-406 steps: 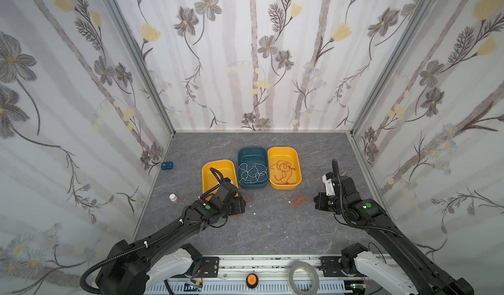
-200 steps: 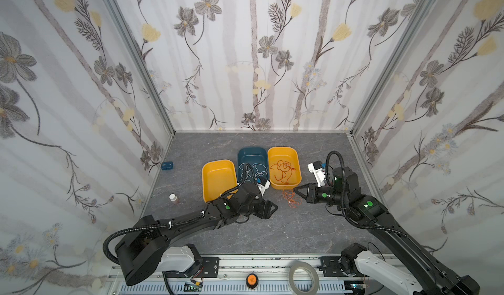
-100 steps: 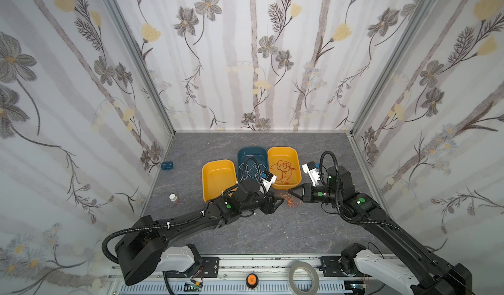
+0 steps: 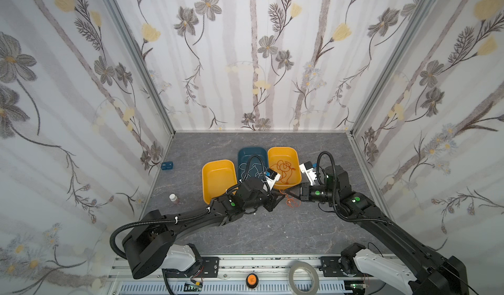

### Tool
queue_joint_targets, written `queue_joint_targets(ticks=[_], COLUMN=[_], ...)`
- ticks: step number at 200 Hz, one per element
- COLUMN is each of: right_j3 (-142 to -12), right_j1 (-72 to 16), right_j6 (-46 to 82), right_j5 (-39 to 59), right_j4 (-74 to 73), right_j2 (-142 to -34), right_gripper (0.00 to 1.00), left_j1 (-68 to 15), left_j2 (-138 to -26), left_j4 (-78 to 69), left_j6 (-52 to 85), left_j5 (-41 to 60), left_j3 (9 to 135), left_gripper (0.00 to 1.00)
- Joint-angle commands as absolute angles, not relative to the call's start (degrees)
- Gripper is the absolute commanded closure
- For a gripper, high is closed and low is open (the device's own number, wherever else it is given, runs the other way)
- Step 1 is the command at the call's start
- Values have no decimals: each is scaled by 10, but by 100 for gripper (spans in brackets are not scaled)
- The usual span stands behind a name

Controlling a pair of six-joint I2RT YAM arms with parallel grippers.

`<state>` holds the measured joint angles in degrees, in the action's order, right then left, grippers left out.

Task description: Untangle the cables

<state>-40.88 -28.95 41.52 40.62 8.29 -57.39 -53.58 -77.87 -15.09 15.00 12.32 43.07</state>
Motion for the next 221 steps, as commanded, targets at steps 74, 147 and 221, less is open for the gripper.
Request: queue_joint_targets(ticks=[74, 147, 221], right_j3=[-406, -395, -385], right_j1=[-290, -290, -291], right_j6=[454, 505, 513], right_j5=[450, 485, 480], right_j4=[5, -66, -74], right_j2=[-570, -582, -585], right_gripper=[92, 92, 92], left_j1=[-536, -535, -537], left_j2=[-776, -770, -775], left_j4=[-130, -248, -342], left_j6=[129, 161, 178], left_j5=[76, 84, 96], left_j3=[429, 383, 360], left_gripper=[46, 40, 65])
